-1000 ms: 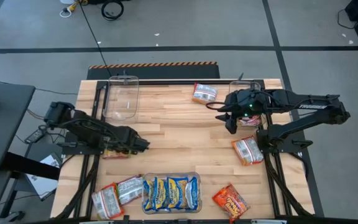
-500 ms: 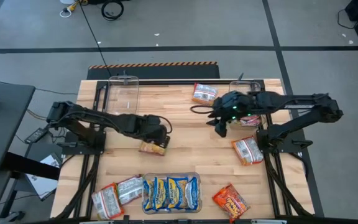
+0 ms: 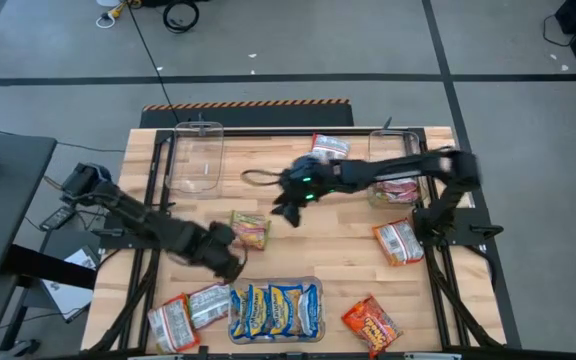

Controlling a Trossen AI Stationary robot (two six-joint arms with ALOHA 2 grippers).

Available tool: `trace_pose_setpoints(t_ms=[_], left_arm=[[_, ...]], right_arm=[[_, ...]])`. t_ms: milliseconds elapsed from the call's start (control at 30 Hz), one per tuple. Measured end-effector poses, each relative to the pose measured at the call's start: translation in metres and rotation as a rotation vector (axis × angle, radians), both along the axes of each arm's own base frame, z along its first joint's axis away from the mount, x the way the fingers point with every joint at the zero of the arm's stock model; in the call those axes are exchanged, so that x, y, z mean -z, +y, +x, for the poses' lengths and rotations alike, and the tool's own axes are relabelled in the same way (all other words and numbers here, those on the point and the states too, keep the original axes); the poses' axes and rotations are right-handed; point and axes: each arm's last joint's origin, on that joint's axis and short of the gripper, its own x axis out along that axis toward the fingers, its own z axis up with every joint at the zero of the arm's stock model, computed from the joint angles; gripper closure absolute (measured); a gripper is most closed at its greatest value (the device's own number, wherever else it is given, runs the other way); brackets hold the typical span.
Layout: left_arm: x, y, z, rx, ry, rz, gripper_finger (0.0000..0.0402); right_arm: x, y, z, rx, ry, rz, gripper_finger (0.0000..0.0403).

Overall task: Sort Maruchan noodles
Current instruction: Put the green noodle pack into the top right transparent bin

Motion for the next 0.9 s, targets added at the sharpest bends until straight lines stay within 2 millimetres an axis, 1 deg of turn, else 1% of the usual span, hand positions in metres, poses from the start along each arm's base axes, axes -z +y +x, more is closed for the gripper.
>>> trace_pose_setpoints(t_ms=[67,167,233,333,400,467,600,700,767,800,900], left_arm=[[-0.001,-0.007,-0.017,0.006,0.0,-0.023,0.0228],[-0.005,-0.01,-0.037,0.013,-0.007,-0.06,0.0228],[-0.015,-0.009,-0.051,0.029,-0.021,-0.081,0.0228],[-0.033,-0.008,-0.07,0.087,-0.099,-0.088,0.0228],[-0.045,-0.001,-0.082,0.111,-0.175,-0.055,0.0228],[-0.057,0.005,-0.093,0.116,-0.27,-0.026,0.0228],[-0.076,0.02,-0.106,0.095,-0.466,0.043,0.0228],[-0.087,0.028,-0.11,0.113,-0.58,0.136,0.0228],[-0.091,0.034,-0.11,0.098,-0.626,0.215,0.0228],[-0.092,0.037,-0.11,0.084,-0.641,0.262,0.0228],[-0.095,0.046,-0.11,0.054,-0.661,0.37,0.0228]], right_arm=[[0.01,-0.001,0.028,-0.034,0.006,-0.006,0.0201],[0.02,-0.008,0.06,-0.02,0.042,0.018,0.0172],[0.027,-0.019,0.076,-0.024,0.059,0.049,0.015],[0.04,-0.035,0.094,-0.036,0.065,0.096,0.0116],[0.054,-0.043,0.102,-0.033,0.091,0.133,0.0099],[0.067,-0.049,0.108,-0.034,0.111,0.154,0.0091],[0.088,-0.051,0.113,-0.056,0.16,0.17,0.0093],[0.104,-0.047,0.116,-0.064,0.19,0.179,0.0099],[0.118,-0.045,0.116,-0.065,0.234,0.196,0.0104],[0.122,-0.044,0.117,-0.068,0.233,0.196,0.0107],[0.121,-0.043,0.117,-0.061,0.23,0.198,0.0118]])
